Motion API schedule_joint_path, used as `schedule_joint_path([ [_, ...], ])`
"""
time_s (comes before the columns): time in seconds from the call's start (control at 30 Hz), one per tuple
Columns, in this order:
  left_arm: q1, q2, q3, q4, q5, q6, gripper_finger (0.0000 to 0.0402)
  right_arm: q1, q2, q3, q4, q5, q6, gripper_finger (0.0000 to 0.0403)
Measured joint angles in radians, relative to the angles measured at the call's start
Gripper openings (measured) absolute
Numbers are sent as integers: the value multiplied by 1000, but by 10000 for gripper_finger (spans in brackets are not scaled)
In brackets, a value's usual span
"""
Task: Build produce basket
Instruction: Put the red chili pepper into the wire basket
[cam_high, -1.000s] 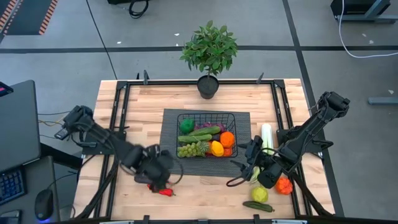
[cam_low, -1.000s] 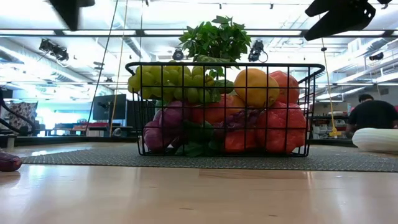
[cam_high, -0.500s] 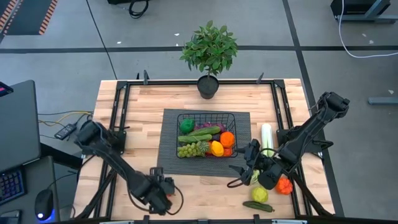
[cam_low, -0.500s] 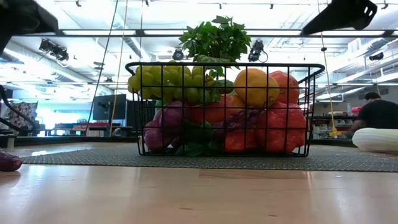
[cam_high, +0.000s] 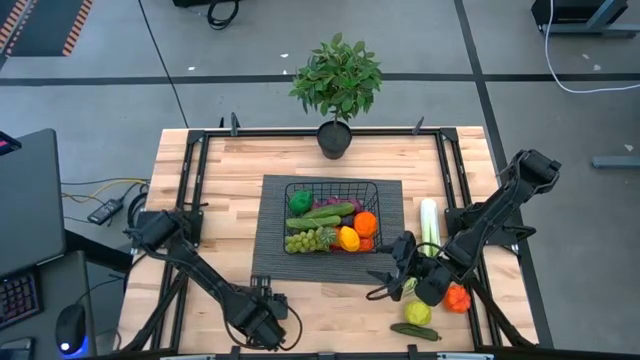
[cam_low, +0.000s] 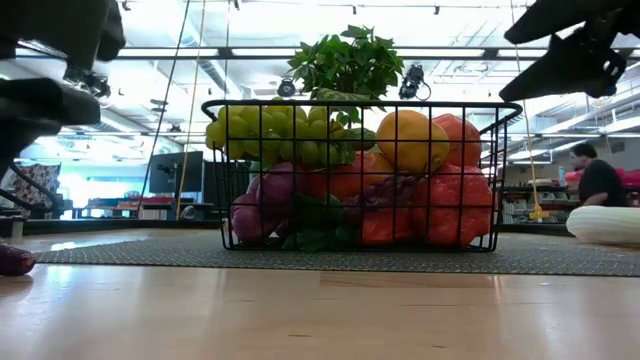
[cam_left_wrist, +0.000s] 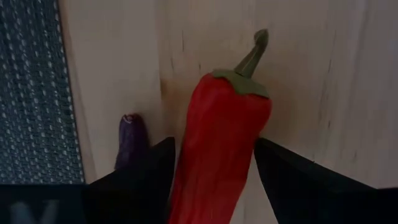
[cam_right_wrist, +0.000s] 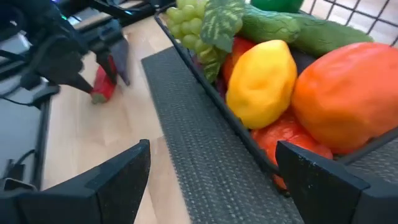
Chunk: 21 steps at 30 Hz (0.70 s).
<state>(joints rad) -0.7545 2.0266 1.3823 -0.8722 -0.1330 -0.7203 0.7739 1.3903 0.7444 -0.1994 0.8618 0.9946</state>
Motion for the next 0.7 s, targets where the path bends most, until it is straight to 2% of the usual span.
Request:
schedule_joint_path([
  [0.17,11,-11,-3,-6,0,29,209,4,0,-8,43,1,-22,348],
  [0.47,101,-65,-4,-24,38,91,87,6,0,-8,45,0,-46,348],
  [0.63,154,-116,29,-63,60,120,86,14,0,-8,42,0,-57,348],
  [0.7,172,-143,58,-80,58,158,100,15,0,-8,42,0,-70,348],
])
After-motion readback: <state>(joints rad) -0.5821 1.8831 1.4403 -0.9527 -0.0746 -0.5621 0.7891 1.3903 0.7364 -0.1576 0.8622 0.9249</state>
